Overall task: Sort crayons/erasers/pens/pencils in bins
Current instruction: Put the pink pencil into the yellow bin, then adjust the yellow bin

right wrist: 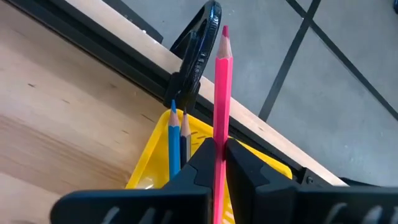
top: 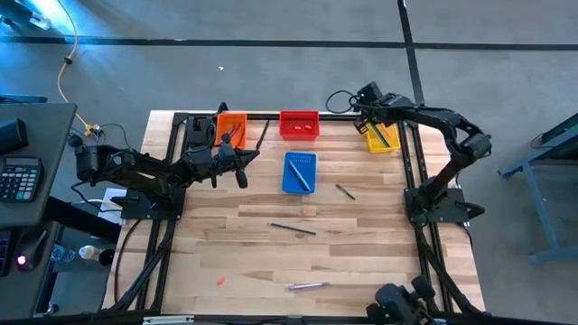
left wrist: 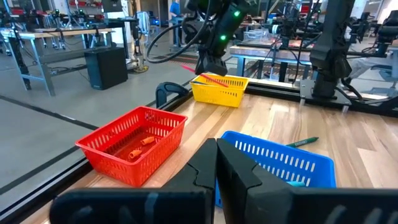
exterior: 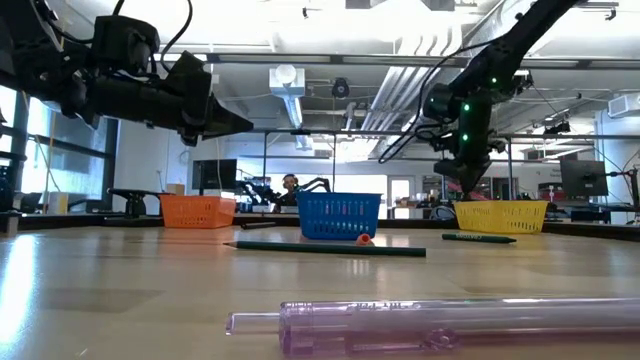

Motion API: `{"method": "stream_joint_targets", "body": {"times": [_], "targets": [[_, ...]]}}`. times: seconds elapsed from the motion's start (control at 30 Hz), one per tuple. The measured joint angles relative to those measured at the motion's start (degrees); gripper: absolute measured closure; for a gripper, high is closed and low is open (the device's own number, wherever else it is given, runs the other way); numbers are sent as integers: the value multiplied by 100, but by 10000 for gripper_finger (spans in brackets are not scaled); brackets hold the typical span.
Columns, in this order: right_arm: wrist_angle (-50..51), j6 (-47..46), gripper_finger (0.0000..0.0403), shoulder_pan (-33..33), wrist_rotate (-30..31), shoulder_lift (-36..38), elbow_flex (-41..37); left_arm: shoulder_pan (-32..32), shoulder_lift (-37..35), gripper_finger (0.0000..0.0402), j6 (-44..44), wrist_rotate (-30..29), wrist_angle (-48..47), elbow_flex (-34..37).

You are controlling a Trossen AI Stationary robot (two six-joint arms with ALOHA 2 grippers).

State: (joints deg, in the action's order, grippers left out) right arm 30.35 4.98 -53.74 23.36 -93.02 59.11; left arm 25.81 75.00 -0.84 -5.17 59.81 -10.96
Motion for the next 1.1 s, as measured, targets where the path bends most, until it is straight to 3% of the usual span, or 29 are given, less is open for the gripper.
{"method": "stream_joint_targets", "body": {"times": [0.4, 0.77, 1.1], "targets": [[173, -298, 396, 2, 10, -76, -4, 1, 0, 401, 67, 2, -87, 0], [-613, -411, 393, 6, 82, -41, -820, 3, 0, 401, 107, 0, -87, 0], [-346, -473, 308, 2, 82, -41, -278, 1, 0, 401, 107, -20, -87, 0]]}}
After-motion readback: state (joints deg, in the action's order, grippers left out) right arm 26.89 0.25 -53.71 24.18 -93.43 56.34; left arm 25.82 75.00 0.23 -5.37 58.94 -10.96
